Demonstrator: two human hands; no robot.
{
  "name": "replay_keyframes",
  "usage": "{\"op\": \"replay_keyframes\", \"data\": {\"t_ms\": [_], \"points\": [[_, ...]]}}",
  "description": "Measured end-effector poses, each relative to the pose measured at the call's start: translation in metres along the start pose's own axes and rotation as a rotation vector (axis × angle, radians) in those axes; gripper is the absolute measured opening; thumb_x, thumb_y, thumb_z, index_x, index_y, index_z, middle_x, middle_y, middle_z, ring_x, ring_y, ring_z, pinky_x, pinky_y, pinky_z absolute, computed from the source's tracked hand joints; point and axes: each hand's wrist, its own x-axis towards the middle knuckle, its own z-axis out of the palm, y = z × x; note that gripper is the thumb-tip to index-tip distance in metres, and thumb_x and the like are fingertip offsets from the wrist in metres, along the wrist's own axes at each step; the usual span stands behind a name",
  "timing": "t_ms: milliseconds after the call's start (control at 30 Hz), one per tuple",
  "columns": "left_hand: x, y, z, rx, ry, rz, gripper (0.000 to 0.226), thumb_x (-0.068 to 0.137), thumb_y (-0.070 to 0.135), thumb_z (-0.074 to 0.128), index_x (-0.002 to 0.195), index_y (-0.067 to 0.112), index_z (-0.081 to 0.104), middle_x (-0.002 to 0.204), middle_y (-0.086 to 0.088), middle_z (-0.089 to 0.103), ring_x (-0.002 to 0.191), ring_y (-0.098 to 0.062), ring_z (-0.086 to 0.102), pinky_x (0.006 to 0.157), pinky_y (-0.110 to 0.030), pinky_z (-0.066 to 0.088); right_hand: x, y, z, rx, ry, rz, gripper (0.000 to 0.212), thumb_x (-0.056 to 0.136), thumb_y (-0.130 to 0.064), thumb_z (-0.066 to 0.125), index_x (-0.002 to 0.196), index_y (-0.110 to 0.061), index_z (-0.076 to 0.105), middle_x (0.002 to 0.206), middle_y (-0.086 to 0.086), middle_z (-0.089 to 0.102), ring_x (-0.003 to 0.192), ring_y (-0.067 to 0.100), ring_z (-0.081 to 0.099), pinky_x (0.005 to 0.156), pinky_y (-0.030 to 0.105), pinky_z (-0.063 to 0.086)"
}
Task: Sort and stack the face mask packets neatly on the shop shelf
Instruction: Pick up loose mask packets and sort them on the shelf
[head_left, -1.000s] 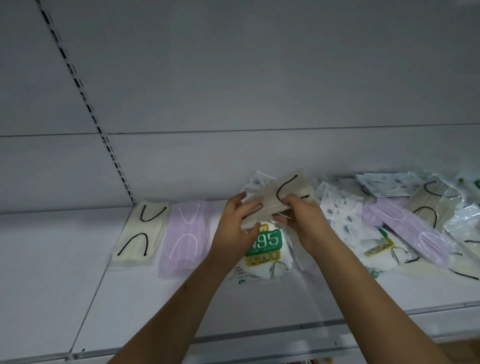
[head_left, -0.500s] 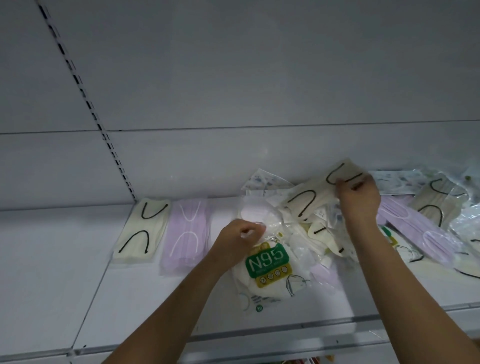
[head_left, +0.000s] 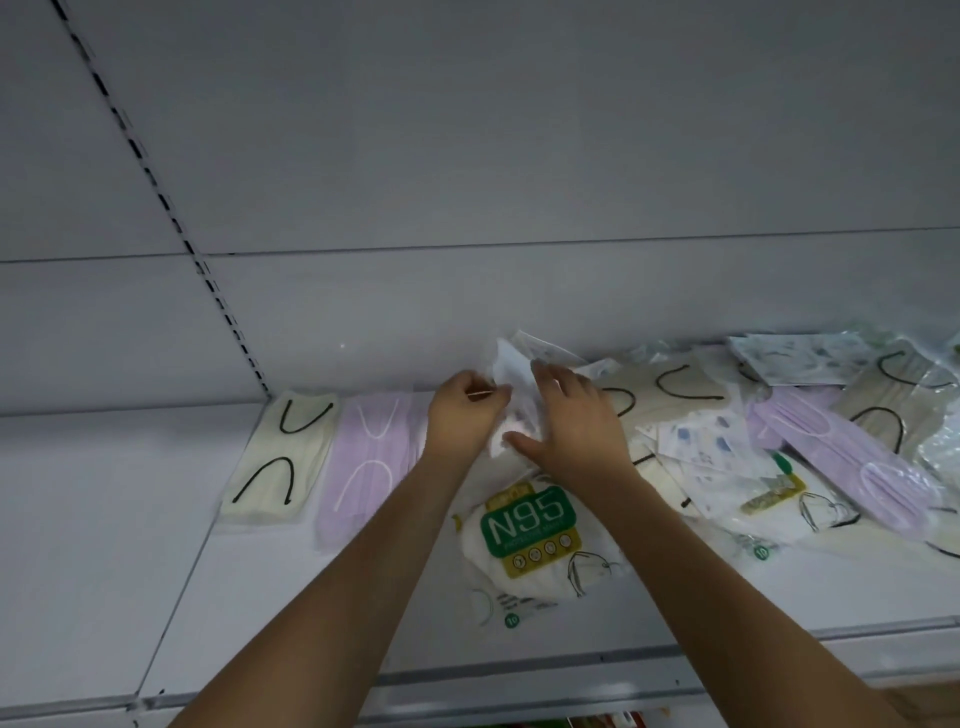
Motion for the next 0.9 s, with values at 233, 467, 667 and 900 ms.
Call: {"op": "replay_keyframes", "data": {"t_ms": [233,467,667,900], "points": [[-0.007,0.040,-0.044,-0.227,0.011,0.164,0.020,0.096,0.029,0.064,0.112,0.016,0.066,0.112,0.003,0.068,0.102,-0.010,0.065,0.086,-0.024,0.050,0.024,-0.004,-0.040,0.665,0.253,0.238,0.029,0.098,-0.019,0.055,0.073,-0.005,0.049,0.059,0.010,0.049,0.054,0.019,0.048,0.055,0.034,0.039],[-0.039,0.016,-0.079,-0.230,-0.142,0.008,0.014,0.093,0.023,0.070,0.092,0.009,0.070,0.077,-0.001,0.067,0.069,-0.015,0.064,0.063,-0.022,0.055,0.032,-0.039,-0.057,1.330,0.057,0.317,0.011,0.096,-0.012,0.061,0.086,-0.011,0.061,0.069,0.000,0.068,0.062,0.013,0.065,0.057,0.021,0.053],[-0.060,-0.027,-0.116,-0.133,0.068,-0.115,0.021,0.089,0.018,0.073,0.107,0.010,0.066,0.090,-0.006,0.072,0.070,-0.014,0.071,0.062,-0.027,0.060,0.039,-0.092,0.003,1.086,-0.220,0.329,0.016,0.090,-0.009,0.067,0.100,0.003,0.062,0.090,0.020,0.071,0.071,0.032,0.070,0.062,0.033,0.060],[-0.074,-0.093,-0.158,0.811,-0.038,0.121,0.095,0.072,0.059,0.077,0.151,0.037,0.030,0.150,0.002,0.029,0.137,-0.022,0.030,0.110,-0.037,0.032,0.036,-0.124,0.062,0.463,-0.389,0.156,0.048,0.090,-0.032,0.069,0.125,-0.001,0.057,0.120,0.014,0.064,0.112,0.031,0.062,0.093,0.030,0.045]]}}
